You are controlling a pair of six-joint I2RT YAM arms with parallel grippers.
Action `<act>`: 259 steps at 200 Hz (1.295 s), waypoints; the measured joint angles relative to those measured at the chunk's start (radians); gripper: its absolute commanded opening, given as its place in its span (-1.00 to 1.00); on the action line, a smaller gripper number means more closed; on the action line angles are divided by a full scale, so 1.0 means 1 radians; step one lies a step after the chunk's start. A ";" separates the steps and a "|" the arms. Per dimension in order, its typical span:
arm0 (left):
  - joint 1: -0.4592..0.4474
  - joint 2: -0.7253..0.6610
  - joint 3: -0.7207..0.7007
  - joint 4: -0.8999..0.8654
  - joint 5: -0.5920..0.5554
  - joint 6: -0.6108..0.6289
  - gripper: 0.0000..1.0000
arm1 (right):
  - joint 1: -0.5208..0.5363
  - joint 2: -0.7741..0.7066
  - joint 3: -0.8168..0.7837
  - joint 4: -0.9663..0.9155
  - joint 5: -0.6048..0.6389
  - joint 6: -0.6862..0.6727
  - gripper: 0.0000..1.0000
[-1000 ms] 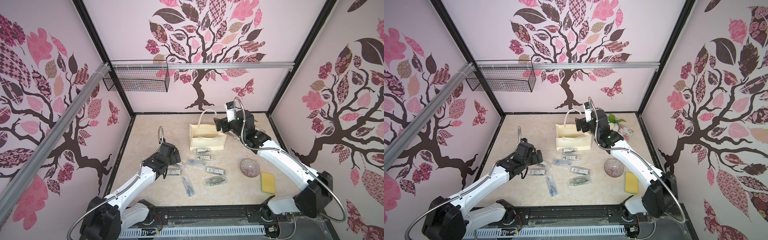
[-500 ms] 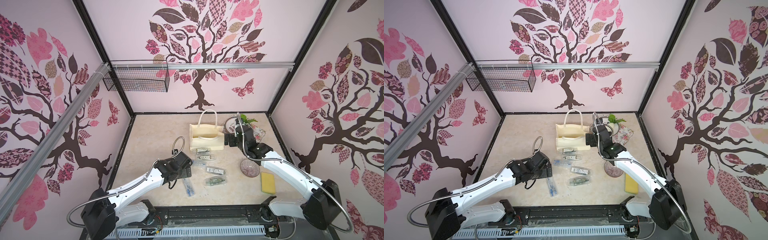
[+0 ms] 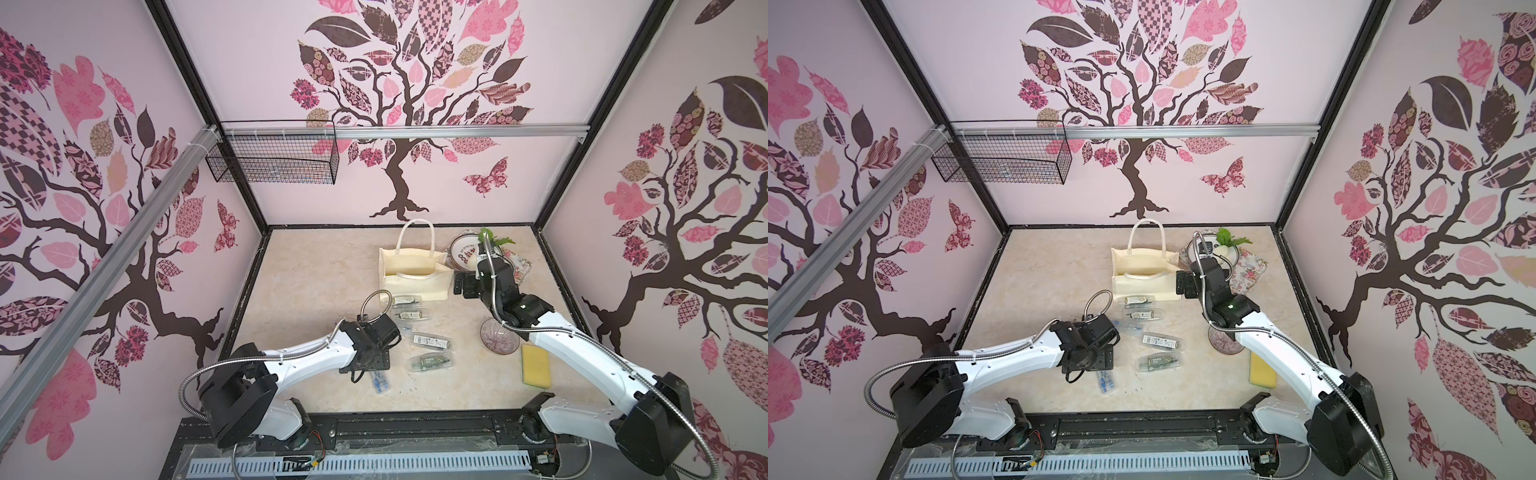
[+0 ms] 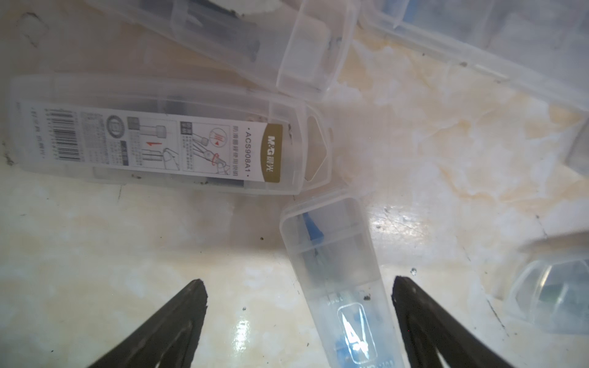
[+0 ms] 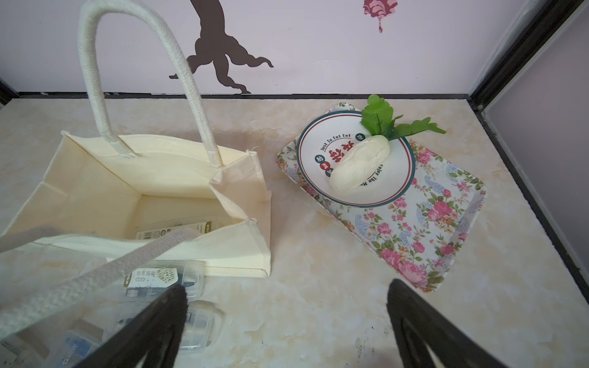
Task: Put the compass set into the canvas bag
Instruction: Pick up the compass set at the center of the board.
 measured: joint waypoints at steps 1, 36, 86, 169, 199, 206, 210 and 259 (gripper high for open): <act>0.000 0.003 0.002 0.000 0.000 0.001 0.84 | 0.000 0.000 0.000 0.000 -0.001 0.000 1.00; -0.010 0.064 0.040 0.014 0.014 0.019 0.67 | 0.000 -0.002 -0.002 0.001 -0.013 0.002 1.00; -0.023 0.143 0.068 0.028 0.042 0.061 0.38 | 0.000 -0.003 -0.002 0.002 -0.015 0.002 1.00; -0.027 0.222 0.136 0.044 0.026 0.097 -0.08 | 0.000 -0.003 -0.002 0.005 -0.023 0.002 1.00; -0.028 0.248 0.179 0.042 -0.018 0.124 -0.16 | 0.000 -0.003 -0.002 0.008 -0.025 0.003 1.00; -0.028 0.248 0.186 0.042 -0.031 0.131 -0.20 | 0.000 -0.003 -0.002 0.009 -0.026 0.003 1.00; -0.028 0.248 0.190 0.042 -0.039 0.132 -0.21 | 0.000 -0.003 -0.002 0.009 -0.026 0.003 1.00; -0.028 0.218 0.207 0.039 -0.149 0.159 -0.28 | 0.000 -0.003 -0.002 0.009 -0.026 0.002 1.00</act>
